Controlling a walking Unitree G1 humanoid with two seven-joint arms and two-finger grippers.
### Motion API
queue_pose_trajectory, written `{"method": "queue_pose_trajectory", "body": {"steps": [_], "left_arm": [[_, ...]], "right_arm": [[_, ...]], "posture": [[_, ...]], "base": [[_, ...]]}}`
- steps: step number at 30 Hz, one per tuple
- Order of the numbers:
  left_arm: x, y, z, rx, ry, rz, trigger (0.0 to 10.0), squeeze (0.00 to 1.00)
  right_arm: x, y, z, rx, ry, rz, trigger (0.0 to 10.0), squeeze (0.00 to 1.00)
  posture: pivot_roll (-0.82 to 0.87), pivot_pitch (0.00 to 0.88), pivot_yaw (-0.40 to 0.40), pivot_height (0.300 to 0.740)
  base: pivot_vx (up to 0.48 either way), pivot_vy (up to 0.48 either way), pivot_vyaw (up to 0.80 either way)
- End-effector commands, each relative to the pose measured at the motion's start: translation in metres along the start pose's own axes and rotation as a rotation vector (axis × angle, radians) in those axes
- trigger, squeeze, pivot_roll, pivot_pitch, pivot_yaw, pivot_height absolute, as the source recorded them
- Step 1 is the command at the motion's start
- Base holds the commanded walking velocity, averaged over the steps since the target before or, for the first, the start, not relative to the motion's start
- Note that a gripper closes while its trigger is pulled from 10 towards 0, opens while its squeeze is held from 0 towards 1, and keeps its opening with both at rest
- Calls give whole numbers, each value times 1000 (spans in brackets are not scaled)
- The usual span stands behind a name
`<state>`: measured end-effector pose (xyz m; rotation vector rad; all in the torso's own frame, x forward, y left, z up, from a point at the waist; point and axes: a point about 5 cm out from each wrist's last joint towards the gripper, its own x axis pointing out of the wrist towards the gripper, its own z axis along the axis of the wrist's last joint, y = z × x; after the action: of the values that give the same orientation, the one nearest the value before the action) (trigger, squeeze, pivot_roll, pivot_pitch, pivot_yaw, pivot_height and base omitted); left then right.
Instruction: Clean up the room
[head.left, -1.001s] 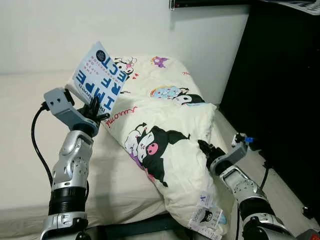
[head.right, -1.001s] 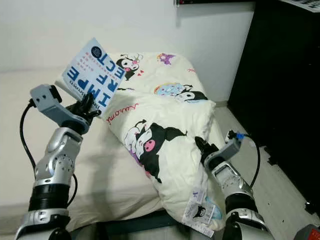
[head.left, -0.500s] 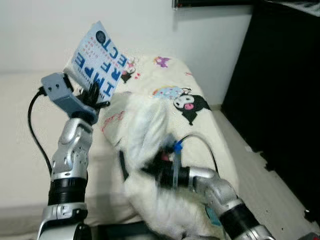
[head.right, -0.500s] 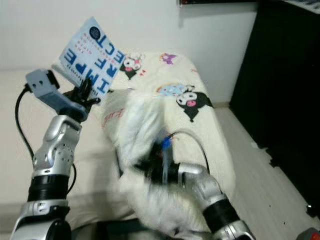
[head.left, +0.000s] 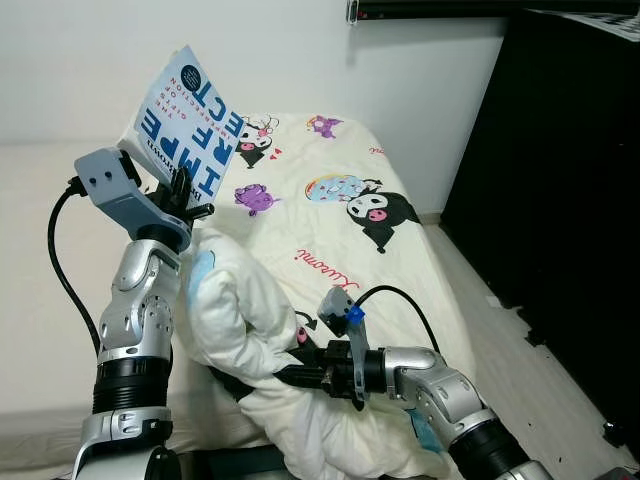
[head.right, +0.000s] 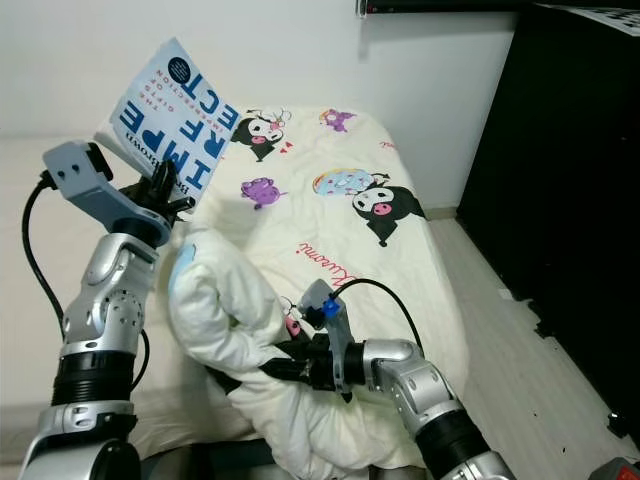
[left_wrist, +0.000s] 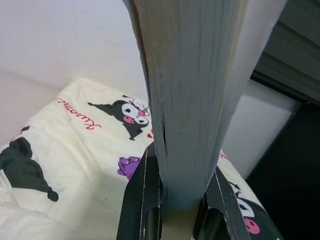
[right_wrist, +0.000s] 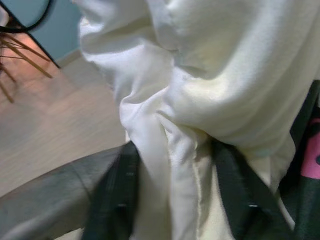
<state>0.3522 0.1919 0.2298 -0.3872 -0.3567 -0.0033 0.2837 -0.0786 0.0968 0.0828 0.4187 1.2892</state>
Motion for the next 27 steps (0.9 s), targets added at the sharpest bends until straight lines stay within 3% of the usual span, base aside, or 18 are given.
{"method": "queue_pose_trajectory", "body": {"steps": [1,8,14,16,23,25,26,27], "left_arm": [[2,-5,9,31,-51,-21,10000,0],[5,-2,17,89,-70,-21,10000,0],[7,0,25,136,-93,-16,10000,0],[10,1,35,248,-121,-12,10000,0],[12,6,48,380,-163,57,10000,0],[12,10,52,441,-177,84,10000,0],[12,10,52,441,-177,84,10000,0],[12,11,54,482,-180,94,10000,0]], "right_arm": [[0,4,1,6,-1,29,10000,1000],[-3,7,-8,-5,70,52,10000,1000],[-6,7,-7,2,56,61,10000,1000],[-12,8,5,15,-17,75,10000,1000],[-27,2,23,43,-145,37,10000,1000],[-34,-6,30,41,-211,-39,10000,306],[-34,-6,30,41,-211,-39,10000,306],[-38,-15,34,48,-252,-115,10000,0]], "posture": [[-24,0,-44,451],[-22,0,-48,451],[-20,0,-47,451],[-22,0,-44,451],[-26,0,-43,451],[-25,0,-44,451],[-25,0,-44,451],[-25,0,-44,451]], "base": [[0,0,0],[0,0,0],[0,0,0],[0,0,0],[0,0,0],[0,0,0],[0,0,0],[0,0,0]]}}
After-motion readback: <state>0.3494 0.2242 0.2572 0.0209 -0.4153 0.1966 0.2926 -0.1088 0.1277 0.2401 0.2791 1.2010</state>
